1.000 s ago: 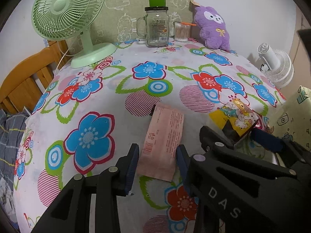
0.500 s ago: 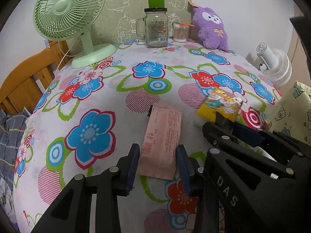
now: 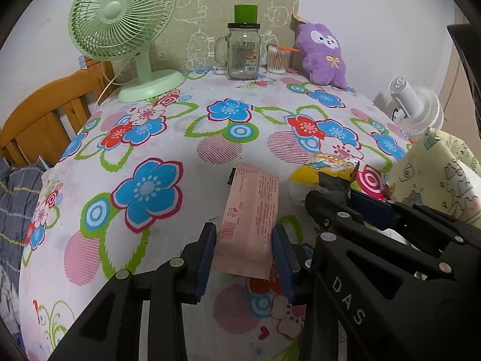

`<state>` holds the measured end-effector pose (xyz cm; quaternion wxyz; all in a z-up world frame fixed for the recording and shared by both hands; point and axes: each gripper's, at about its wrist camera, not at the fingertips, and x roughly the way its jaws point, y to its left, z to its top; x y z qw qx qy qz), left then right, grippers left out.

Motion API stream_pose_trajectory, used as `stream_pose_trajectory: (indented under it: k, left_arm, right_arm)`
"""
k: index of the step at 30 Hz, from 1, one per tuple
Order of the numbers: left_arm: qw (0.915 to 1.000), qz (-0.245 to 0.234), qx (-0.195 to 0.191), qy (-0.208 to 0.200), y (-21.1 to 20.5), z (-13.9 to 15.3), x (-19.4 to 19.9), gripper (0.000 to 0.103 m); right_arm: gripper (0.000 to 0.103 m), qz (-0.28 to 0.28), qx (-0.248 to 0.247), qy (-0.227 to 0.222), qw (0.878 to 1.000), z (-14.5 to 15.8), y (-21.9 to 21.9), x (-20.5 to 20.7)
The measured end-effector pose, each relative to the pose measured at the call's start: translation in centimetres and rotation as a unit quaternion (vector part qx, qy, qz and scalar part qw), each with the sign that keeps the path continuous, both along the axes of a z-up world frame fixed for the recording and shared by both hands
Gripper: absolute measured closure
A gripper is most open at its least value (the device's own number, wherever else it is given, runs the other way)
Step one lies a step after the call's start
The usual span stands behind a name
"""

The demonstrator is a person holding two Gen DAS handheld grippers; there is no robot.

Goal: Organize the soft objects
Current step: 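Close the right gripper on the yellow cartoon snack box while the left gripper holds the packet, then carry the snack box with the right gripper while the left gripper carries the packet to the box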

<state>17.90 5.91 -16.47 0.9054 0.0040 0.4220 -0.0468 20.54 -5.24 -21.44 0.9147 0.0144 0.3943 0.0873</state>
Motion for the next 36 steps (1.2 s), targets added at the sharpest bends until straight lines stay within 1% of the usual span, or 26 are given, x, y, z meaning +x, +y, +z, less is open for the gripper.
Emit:
stream_pose_trajectory:
  k: [10, 20, 36]
  left_arm:
    - [0.9998, 0.009, -0.006, -0.017, -0.1, 1.3, -2.0, 0.064]
    - [0.9992, 0.015, -0.008, -0.035, -0.1, 3.4, -4.2, 0.064]
    - [0.9974, 0.027, -0.002, -0.067, -0.4, 6.8, -7.4, 0.064]
  right_arm:
    - [0.074, 0.01, -0.006, -0.017, 1.0, 1.5, -0.1, -2.3]
    - [0.075, 0.022, -0.009, -0.036, 0.999, 3.6, -0.1, -4.5]
    - [0.082, 0.04, 0.002, -0.07, 0.997, 7.0, -0.6, -7.9]
